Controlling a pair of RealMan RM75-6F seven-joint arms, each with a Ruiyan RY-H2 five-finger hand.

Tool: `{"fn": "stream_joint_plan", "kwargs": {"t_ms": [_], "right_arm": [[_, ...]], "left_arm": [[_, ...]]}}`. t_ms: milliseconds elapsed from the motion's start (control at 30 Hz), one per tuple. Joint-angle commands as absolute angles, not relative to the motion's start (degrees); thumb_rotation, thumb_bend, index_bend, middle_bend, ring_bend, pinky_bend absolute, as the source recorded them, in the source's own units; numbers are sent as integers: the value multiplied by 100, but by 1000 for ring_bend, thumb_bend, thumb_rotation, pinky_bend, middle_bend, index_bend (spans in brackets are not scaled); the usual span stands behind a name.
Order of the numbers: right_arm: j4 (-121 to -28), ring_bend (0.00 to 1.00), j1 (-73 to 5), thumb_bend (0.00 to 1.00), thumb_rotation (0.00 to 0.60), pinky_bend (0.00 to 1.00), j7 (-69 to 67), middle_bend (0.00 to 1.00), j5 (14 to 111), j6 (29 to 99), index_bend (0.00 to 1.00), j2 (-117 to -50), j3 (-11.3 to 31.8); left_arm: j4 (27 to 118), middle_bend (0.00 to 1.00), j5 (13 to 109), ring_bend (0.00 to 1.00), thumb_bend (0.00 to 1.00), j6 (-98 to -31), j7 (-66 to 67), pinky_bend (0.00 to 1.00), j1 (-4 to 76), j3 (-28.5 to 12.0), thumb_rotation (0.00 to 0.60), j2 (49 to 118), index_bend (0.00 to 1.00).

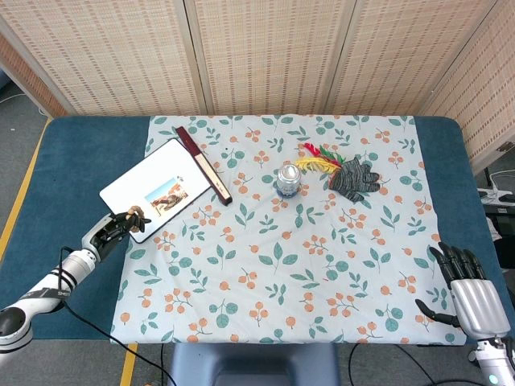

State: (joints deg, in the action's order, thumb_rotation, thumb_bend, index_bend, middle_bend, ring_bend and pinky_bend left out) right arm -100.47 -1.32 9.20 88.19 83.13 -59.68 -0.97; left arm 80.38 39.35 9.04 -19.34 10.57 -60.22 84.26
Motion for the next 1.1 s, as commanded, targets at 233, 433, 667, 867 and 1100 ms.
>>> {"fn": "stream_joint_plan", "kwargs": {"t_ms": [233,433,667,867,1100], "right_arm": [[-10073,0,-109,167,393,0,888,0,8882,8355,0,-5942,-121],[-10067,0,-117,167,391,0,862,0,8880,8338,0,-5937,-118],[-10061,0,-126,166,391,0,851,0,8874,8317,0,-5936,-117],[-10047,0,-134,167,392,0,826,0,8861,8302,0,-5931,-110],[-10047,0,-130,167,391,0,812,0,8858,8314,0,-5922,-104]], "left_arm": [[8157,614,4028,267,1000,798,-1785,0,976,-6038,600,8463,632],[8651,611,5220,267,1000,204,-519,0,585,-5872,600,8762,631],[9094,594,6809,248,1000,-475,567,0,210,-5306,600,9289,618],[9138,582,8451,240,1000,-1470,570,0,195,-4500,600,9532,606],[8017,548,10268,209,1000,-3465,-810,0,871,-2992,600,9513,574]]}}
